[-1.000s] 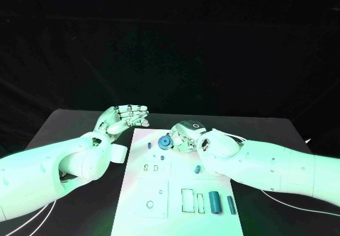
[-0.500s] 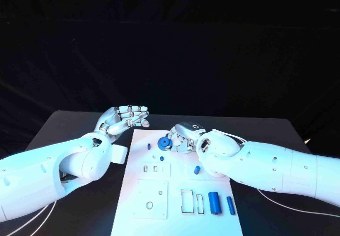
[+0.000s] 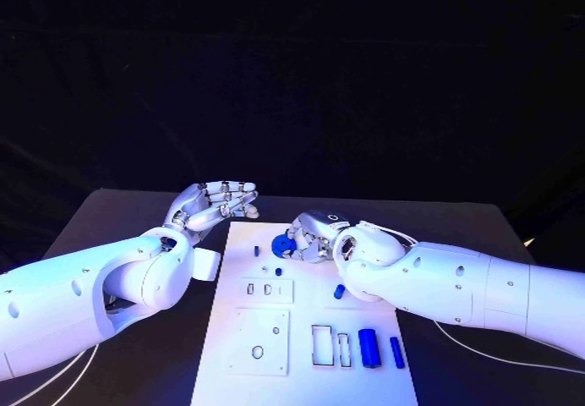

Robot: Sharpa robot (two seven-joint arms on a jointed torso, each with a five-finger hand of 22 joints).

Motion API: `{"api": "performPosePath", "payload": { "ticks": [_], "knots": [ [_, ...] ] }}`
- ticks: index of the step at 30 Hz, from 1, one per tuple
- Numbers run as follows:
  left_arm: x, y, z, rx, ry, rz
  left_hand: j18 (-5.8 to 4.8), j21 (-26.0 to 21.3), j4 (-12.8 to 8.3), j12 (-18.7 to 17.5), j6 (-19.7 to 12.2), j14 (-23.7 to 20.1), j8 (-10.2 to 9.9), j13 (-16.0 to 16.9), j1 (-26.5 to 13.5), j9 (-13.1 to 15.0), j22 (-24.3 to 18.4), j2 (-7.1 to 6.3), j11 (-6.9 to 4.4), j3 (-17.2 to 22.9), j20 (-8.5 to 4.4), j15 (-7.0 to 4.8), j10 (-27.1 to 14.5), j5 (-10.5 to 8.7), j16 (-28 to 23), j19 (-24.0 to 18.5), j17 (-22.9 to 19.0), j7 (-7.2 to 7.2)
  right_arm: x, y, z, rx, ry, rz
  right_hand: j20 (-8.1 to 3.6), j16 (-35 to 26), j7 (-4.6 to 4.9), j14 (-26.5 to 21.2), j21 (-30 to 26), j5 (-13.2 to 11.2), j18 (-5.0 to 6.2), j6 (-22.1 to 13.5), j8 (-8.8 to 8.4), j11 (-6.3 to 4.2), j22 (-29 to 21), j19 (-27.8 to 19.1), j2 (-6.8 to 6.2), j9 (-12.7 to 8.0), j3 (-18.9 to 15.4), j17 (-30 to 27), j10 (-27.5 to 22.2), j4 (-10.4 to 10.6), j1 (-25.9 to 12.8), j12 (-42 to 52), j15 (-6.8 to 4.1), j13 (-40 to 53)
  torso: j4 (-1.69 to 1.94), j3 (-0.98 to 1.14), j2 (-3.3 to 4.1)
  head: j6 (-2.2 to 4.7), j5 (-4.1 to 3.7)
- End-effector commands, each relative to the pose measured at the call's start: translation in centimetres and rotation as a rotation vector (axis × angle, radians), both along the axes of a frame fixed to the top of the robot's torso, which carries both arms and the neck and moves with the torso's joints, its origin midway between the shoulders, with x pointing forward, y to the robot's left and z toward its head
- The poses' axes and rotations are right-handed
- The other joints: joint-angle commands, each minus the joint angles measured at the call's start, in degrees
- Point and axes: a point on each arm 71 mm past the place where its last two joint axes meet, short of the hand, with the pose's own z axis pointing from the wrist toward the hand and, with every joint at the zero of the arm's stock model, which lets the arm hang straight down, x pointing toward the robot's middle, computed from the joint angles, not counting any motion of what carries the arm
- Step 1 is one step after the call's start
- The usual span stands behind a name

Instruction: Assemble the parts on the task board

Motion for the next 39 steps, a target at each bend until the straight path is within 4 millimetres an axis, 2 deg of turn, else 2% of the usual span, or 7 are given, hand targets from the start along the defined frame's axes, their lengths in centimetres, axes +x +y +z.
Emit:
{"api": "performPosePath", "payload": {
  "ticks": [1, 6, 20, 39],
  "knots": [
    [-0.06, -0.27, 0.13, -0.015, -0.003, -0.025, 0.38, 0.4, 0.3, -0.2, -0.3, -0.4, -0.3, 0.0, -0.3, 0.1, 0.0, 0.07, 0.04, 0.2, 0.06, -0.14, -0.4, -0.2, 0.3, -0.4, 0.1, 0.97, -0.12, 0.24, -0.23, -0.015, 0.018, 0.026, 0.4, 0.2, 0.29, 5.9, 0.2, 0.3, -0.78, -0.2, -0.22, 0.11, 10.2, 1.1, 0.11, -0.1, 0.2, 14.7, 0.3, 0.0, -0.2, 0.3, 0.34, 3.7, -0.06, 0.05, -0.05, -0.19, 0.06],
    [-0.06, -0.24, 0.13, -0.014, -0.002, -0.024, 0.38, 0.4, 0.3, -0.2, -0.3, -0.4, -0.3, 0.0, -0.3, 0.1, 0.0, 0.07, 0.04, 0.2, 0.06, -0.14, -0.4, -0.2, 0.3, -0.4, 0.1, 0.97, -0.25, 0.41, -0.43, -0.03, 0.037, 0.041, 0.4, 0.2, 0.29, 5.9, 0.3, 0.4, -0.82, -0.1, -0.22, 0.12, 10.3, 1.2, 0.2, -0.1, 0.3, 14.7, 0.4, 0.0, -0.2, 0.4, 0.35, 3.9, -0.26, 0.08, -0.06, -0.27, 0.08],
    [-0.06, -0.16, 0.12, -0.013, -0.001, -0.022, 0.4, 0.5, 0.3, -0.2, -0.4, -0.4, -0.3, 0.0, -0.2, 0.1, 0.1, 0.1, 0.04, 0.2, 0.07, -0.14, -0.4, -0.19, 0.3, -0.5, 0.1, 0.98, -0.25, 0.06, -0.65, -0.039, 0.055, 0.043, 0.42, 0.3, 0.23, 5.9, 0.8, 0.5, -0.94, 0.3, -0.06, 0.09, 10.7, 1.5, 0.47, -0.1, 0.8, 15.0, 0.8, -0.1, 0.0, 0.9, 0.35, 4.3, -0.08, 0.12, -0.08, -0.28, -0.1],
    [0.01, -0.02, 0.08, -0.012, -0.001, -0.018, 0.4, 0.6, 0.3, -0.2, -0.4, -0.5, -0.3, 0.0, -0.2, 0.1, 0.2, 0.1, 0.06, 0.2, 0.09, -0.12, -0.5, -0.19, 0.3, -0.6, 0.1, 1.0, -0.22, -0.46, -1.18, -0.097, 0.105, 0.029, 0.42, 0.3, 0.18, 5.9, 0.7, 0.2, -0.93, 0.6, 0.06, 0.05, 10.7, 1.5, 0.5, 0.0, 0.9, 14.9, 0.9, 0.0, -0.4, 1.0, 0.33, 4.4, 0.0, 0.05, -0.11, -0.5, -0.1]
  ]
}}
